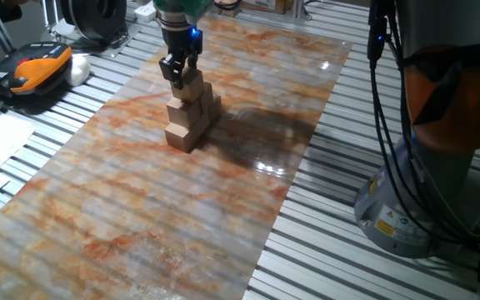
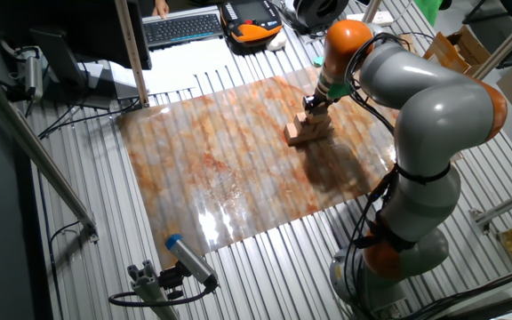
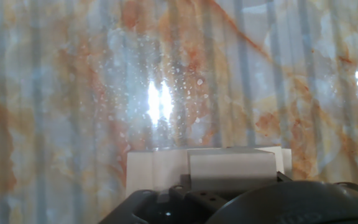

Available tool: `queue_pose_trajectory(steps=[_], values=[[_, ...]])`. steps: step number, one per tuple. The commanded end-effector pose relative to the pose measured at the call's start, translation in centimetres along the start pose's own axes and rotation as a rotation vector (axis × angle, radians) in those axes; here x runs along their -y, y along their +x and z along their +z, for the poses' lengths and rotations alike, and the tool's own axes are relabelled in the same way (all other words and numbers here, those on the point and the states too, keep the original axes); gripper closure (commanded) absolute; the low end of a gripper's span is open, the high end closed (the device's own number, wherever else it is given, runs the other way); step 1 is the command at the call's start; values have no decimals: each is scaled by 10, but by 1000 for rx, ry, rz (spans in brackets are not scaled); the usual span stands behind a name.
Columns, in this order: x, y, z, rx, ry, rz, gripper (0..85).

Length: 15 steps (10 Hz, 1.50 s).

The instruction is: Stack the blocks into a pyramid shape

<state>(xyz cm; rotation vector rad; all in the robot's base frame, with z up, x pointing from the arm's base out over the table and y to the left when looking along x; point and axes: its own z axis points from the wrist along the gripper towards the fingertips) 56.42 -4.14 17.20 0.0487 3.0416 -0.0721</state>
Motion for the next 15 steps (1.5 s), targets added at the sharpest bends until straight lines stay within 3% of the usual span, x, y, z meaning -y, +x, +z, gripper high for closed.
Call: queue_pose_trajectory(steps=[1, 4, 10, 11, 15], values=[[0, 0, 0, -6, 2, 5, 340], [1, 0, -1, -20, -3, 30, 340], [0, -1, 0, -5, -21, 80, 340], [0, -1, 0, -3, -25, 86, 170], [1, 0, 1, 4, -28, 100, 170]])
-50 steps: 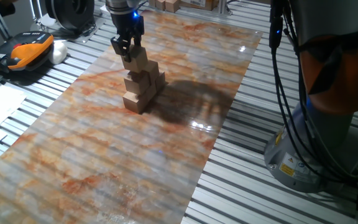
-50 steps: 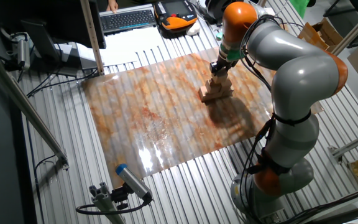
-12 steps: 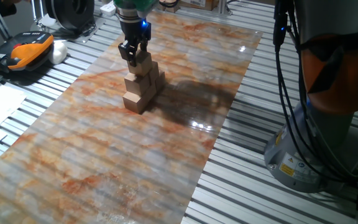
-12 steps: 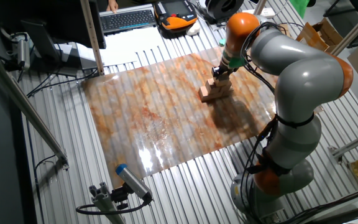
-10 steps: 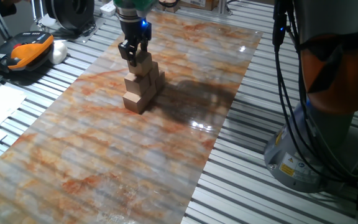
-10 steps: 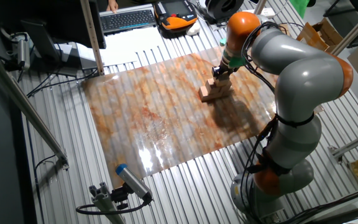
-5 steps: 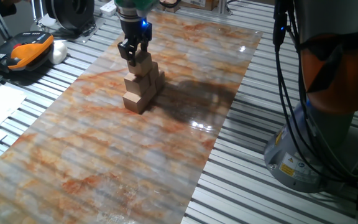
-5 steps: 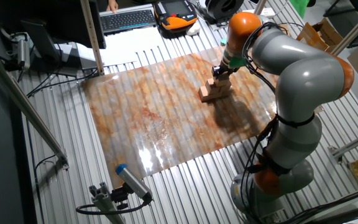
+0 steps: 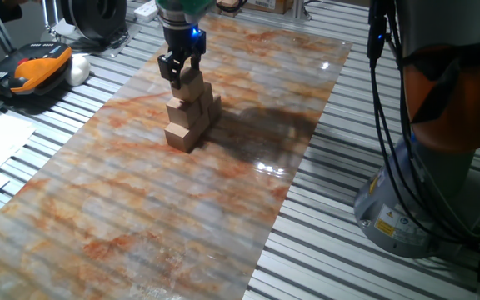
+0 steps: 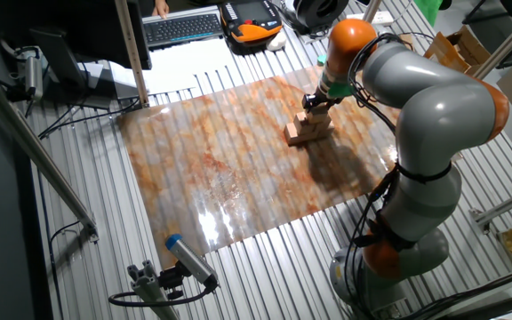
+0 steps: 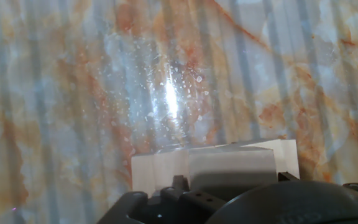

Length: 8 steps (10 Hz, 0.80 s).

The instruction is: Stack the blocks into a pyramid shape

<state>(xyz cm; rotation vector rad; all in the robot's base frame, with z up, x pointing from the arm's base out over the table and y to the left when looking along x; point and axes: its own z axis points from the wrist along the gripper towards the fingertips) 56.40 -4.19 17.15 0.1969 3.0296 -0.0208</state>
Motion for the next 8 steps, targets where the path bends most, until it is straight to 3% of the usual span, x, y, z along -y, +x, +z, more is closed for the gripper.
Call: queue_pose_trajectory(steps=[1, 6, 8], values=[[0, 0, 0, 1, -5, 8, 170], [-3, 1, -11, 45, -29, 43, 170], [1, -5, -28, 25, -36, 40, 170]])
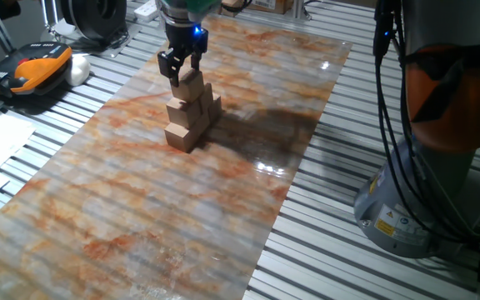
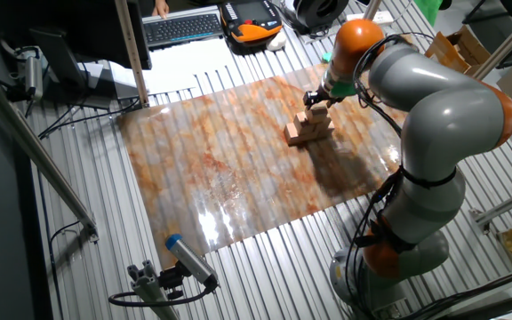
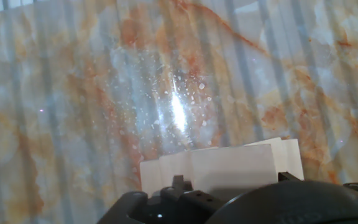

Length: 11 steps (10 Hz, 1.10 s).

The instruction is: Stack the blocks into a pyramid shape

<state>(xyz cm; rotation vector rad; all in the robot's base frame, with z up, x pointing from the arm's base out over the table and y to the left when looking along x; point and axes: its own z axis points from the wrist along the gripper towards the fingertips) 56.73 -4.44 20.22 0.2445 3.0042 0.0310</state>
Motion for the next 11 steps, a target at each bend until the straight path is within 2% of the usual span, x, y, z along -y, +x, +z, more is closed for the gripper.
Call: queue_pose_trajectory(steps=[1, 2, 3, 4, 5, 7, 8, 11], values=[[1, -3, -9, -5, 1, -7, 170], [2, -5, -15, -10, -5, -43, 340], [3, -6, -15, -14, -20, -63, 510], [5, -7, -14, -49, -27, -71, 680], [6, -7, -17, -67, -37, -102, 850], [2, -8, -21, -75, -14, -151, 850], [-2, -8, -23, -72, -23, -188, 850], [-13, -6, -23, -41, 0, -203, 850]])
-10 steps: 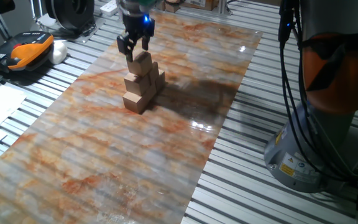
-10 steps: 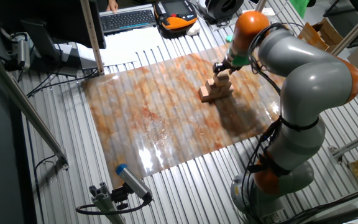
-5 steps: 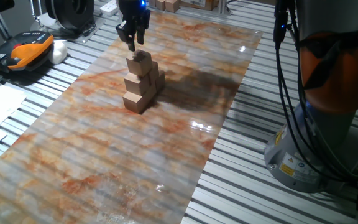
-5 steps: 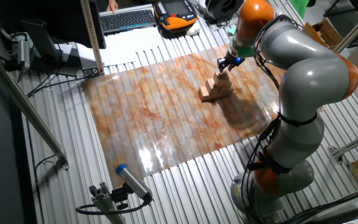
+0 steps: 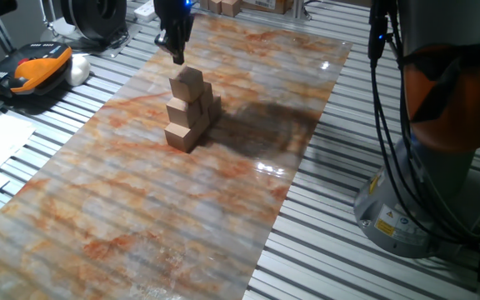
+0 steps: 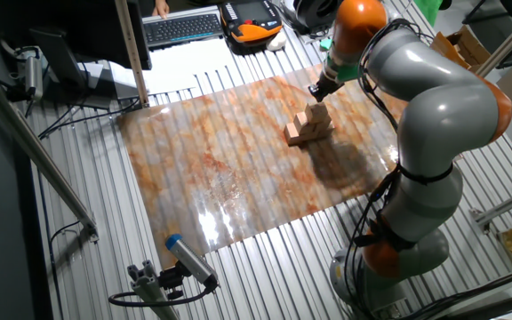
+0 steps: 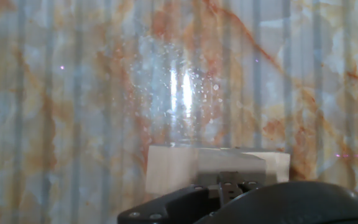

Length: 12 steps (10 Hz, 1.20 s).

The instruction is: Stack the blocks into a pyramid shape

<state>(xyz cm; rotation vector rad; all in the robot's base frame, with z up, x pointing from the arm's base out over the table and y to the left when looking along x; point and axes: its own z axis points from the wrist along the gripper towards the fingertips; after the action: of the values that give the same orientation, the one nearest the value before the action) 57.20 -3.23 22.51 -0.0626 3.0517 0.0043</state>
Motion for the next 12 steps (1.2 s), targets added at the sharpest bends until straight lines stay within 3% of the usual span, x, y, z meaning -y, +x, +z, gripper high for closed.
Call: queue_pose_trajectory(steps=[1, 6, 9, 12], values=[[-4, 0, 1, 4, 13, -9, 850], [-5, 5, 0, 19, -39, -32, 850], [-18, 9, 6, 33, -18, -23, 850], [-19, 13, 4, 34, -19, -27, 850]])
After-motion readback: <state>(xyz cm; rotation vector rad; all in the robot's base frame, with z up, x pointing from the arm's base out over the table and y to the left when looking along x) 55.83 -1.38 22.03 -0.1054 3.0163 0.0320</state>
